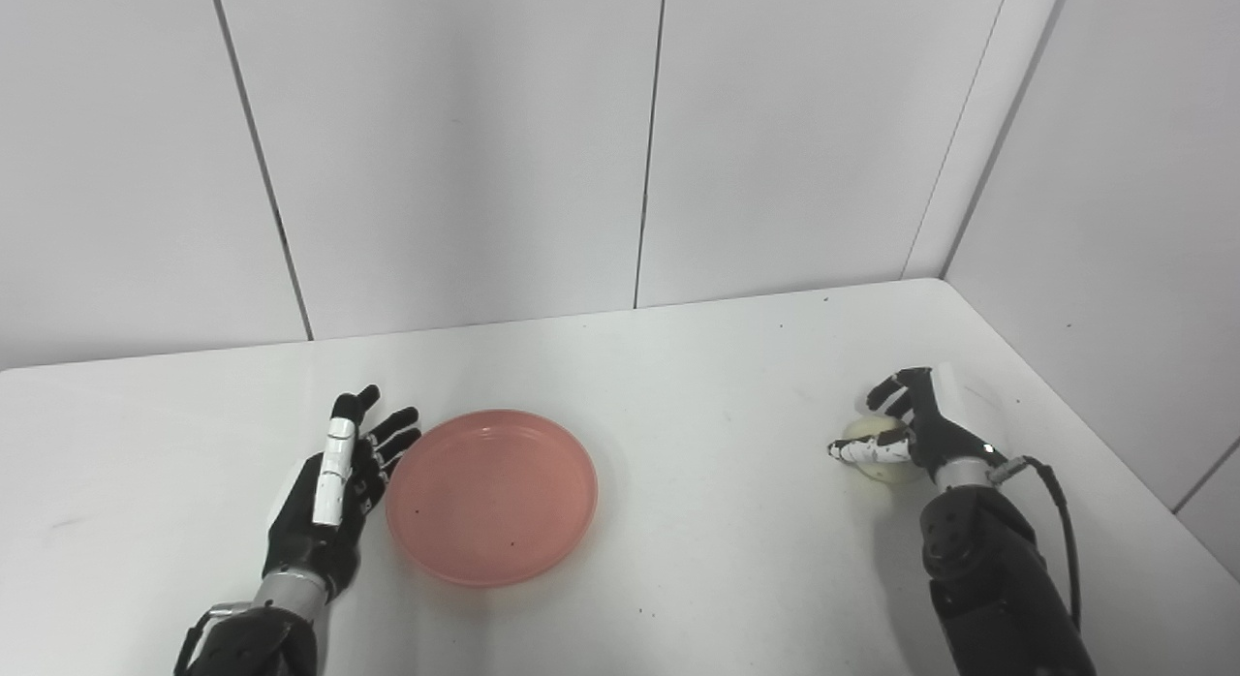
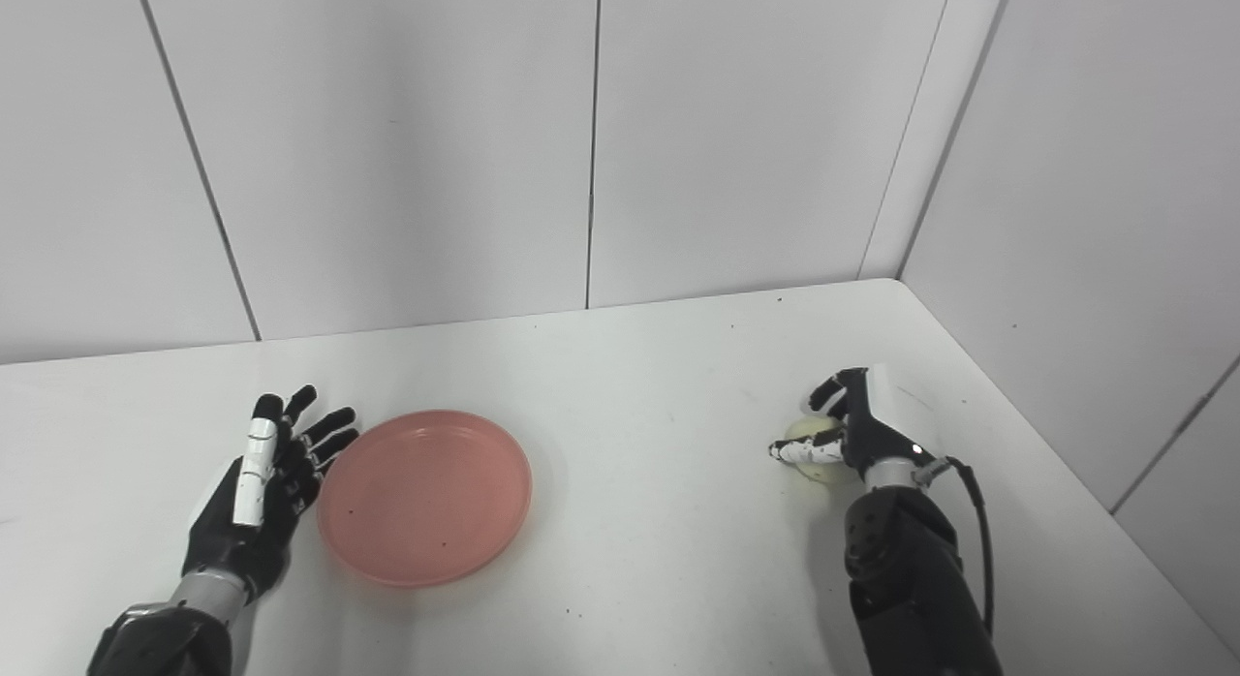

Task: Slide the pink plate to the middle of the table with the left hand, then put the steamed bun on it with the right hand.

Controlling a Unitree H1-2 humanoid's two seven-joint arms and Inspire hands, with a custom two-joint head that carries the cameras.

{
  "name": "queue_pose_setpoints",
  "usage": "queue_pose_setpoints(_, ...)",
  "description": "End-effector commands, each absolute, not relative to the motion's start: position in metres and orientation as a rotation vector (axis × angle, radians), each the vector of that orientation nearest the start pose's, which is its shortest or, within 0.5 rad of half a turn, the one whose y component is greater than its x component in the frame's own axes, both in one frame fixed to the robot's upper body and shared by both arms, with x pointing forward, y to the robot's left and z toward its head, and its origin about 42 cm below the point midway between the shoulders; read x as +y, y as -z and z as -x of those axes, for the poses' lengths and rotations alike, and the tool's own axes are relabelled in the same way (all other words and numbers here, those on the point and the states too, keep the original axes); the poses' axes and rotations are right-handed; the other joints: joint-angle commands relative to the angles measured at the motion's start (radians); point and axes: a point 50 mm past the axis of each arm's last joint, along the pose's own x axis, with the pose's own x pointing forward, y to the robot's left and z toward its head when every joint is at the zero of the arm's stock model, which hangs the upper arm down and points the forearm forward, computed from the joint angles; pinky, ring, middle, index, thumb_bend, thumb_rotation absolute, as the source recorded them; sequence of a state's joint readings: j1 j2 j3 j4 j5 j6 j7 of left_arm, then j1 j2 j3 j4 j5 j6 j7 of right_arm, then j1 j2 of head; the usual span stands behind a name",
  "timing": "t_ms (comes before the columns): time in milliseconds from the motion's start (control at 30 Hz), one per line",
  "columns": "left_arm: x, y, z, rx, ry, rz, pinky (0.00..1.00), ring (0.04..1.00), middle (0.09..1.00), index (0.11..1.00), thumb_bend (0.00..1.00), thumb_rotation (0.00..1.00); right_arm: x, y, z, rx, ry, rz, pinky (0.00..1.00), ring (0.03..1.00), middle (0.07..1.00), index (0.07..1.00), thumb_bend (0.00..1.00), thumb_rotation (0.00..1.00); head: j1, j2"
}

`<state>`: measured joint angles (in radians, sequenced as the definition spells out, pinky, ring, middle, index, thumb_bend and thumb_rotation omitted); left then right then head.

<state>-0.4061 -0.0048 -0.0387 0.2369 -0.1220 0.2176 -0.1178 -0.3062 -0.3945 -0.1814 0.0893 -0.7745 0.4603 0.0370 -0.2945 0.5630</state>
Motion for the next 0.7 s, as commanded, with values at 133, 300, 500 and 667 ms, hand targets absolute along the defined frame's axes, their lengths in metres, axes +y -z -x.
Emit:
queue_pose_setpoints(133,0.150,-0.155,-0.409,0.063,0.308,0.057,0.85,0.859,0.852,0.960,0.72,0.99,-0.383,-0.234,-0.357,0.076,0.524,0.998,0.29,0.378,0.428,0.528,0.53,0.00,0.001,0.000)
queue_pose_setpoints(300,0.148,-0.156,-0.408,0.062,0.312,0.051,0.84,0.859,0.853,0.958,0.73,0.97,-0.366,-0.258,-0.347,-0.038,0.506,1.003,0.32,0.401,0.440,0.528,0.53,0.00,0.005,-0.002)
queue_pose_setpoints(500,0.146,-0.155,-0.408,0.062,0.319,0.037,0.84,0.855,0.852,0.955,0.72,0.97,-0.340,-0.280,-0.335,-0.163,0.464,0.994,0.34,0.429,0.465,0.517,0.53,0.00,0.020,-0.003)
queue_pose_setpoints(667,0.142,-0.155,-0.407,0.064,0.324,0.033,0.84,0.858,0.858,0.962,0.71,0.97,-0.325,-0.283,-0.331,-0.228,0.382,0.927,0.36,0.447,0.472,0.510,0.53,0.00,0.037,-0.002)
